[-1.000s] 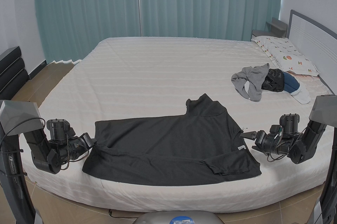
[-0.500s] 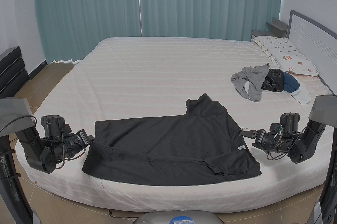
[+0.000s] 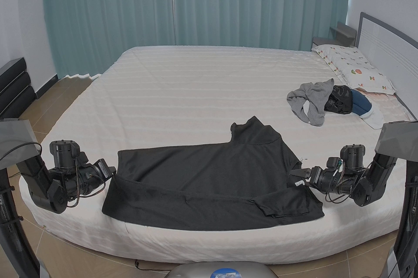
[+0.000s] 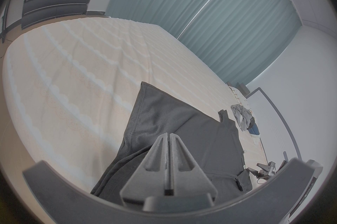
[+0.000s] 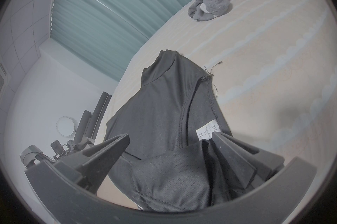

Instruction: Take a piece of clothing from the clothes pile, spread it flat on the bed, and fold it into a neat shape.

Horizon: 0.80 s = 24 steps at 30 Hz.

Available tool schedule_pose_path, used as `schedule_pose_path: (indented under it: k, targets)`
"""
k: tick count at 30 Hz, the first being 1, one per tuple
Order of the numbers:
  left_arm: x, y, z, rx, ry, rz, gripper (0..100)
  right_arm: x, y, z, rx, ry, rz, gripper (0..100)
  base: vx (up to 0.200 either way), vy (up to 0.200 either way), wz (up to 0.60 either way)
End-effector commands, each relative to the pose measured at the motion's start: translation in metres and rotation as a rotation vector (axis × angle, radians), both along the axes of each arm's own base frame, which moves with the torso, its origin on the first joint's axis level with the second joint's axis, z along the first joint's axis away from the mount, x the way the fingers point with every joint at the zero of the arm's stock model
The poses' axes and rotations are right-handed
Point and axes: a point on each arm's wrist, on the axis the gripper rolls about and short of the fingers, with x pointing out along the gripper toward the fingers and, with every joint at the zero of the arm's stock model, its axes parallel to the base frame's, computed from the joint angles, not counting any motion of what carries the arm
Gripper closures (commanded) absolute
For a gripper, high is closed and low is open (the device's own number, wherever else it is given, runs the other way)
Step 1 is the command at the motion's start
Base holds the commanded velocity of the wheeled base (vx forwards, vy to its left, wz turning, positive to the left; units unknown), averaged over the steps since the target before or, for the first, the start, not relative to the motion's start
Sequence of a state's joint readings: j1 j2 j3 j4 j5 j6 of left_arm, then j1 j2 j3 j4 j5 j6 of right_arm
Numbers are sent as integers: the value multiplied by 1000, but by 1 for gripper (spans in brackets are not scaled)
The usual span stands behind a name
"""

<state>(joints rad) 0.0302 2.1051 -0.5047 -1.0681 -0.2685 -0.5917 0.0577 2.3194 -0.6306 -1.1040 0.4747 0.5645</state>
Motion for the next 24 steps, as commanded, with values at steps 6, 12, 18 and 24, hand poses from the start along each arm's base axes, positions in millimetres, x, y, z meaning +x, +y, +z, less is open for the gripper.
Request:
schedule_pose_path:
  k: [6, 12, 18, 24]
  targets:
    - [0, 0, 0, 0, -1, 1, 100, 1, 4, -16, -28, 22, 33, 0, 0, 0, 0]
    - [0, 0, 0, 0, 0, 1, 100, -1, 4, -16, -47, 12, 45, 100, 0, 0, 0]
    - [0, 1, 0, 0, 0, 2, 100, -7, 3, -14, -95, -5, 55, 100, 0, 0, 0]
    - [0, 1, 0, 0, -3, 2, 100, -12, 1, 5, -85, -68, 40, 100, 0, 0, 0]
